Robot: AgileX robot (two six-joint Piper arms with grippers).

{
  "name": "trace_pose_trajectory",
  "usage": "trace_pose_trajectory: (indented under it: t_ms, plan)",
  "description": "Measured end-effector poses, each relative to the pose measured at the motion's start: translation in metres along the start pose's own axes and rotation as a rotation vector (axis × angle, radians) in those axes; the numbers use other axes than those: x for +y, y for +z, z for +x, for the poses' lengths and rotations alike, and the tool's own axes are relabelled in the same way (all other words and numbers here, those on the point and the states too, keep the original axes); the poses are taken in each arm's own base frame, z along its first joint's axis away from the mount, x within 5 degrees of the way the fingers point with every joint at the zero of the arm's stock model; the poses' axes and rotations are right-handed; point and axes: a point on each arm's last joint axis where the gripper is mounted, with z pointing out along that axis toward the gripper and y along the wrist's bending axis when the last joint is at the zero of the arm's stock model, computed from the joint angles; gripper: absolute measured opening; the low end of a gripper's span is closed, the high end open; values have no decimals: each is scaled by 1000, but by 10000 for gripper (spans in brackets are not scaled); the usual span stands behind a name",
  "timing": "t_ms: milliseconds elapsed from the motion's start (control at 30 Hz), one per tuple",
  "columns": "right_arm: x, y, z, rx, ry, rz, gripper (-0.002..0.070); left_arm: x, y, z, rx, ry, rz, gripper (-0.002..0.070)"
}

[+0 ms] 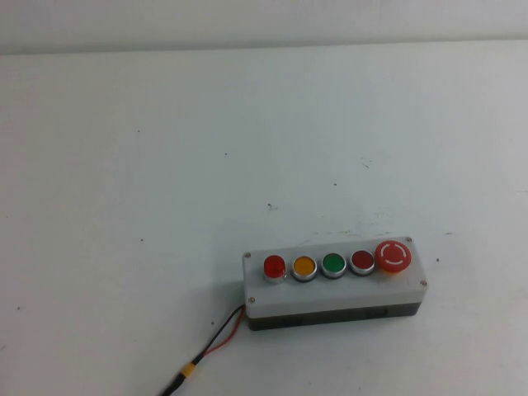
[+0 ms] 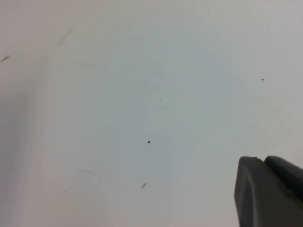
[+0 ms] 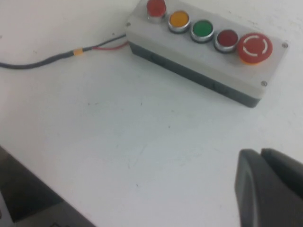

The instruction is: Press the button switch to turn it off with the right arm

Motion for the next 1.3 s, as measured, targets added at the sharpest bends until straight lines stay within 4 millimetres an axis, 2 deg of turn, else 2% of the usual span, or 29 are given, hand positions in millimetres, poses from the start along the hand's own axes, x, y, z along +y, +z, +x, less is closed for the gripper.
trace_pose_trajectory:
  t_ms: [100,333,467,533,633,767,900,1033,1133,1300]
  plan:
    - [-4,3,17,8,-5,10,-16,0,0,0,0,0,0,-2]
    - [-15,31,44,102,-37,92,-16,0,0,0,0,0,0,-2]
    - [-29,40,61,75,29,175,-16,0,0,0,0,0,0,-2]
    - [-37,44,65,-44,82,209,-16,0,0,0,0,0,0,-2]
    - [-49,55,75,-326,200,259,-16,0,0,0,0,0,0,-2]
    - [-64,61,99,-705,289,376,-16,0,0,0,0,0,0,-2]
    - [-70,68,128,-856,318,471,-16,0,0,0,0,0,0,-2]
    - [-69,77,148,-858,326,487,-16,0,0,0,0,0,0,-2]
    - [-67,78,154,-846,330,486,-16,0,0,0,0,0,0,-2]
    - [-67,85,167,-707,353,497,-16,0,0,0,0,0,0,-2]
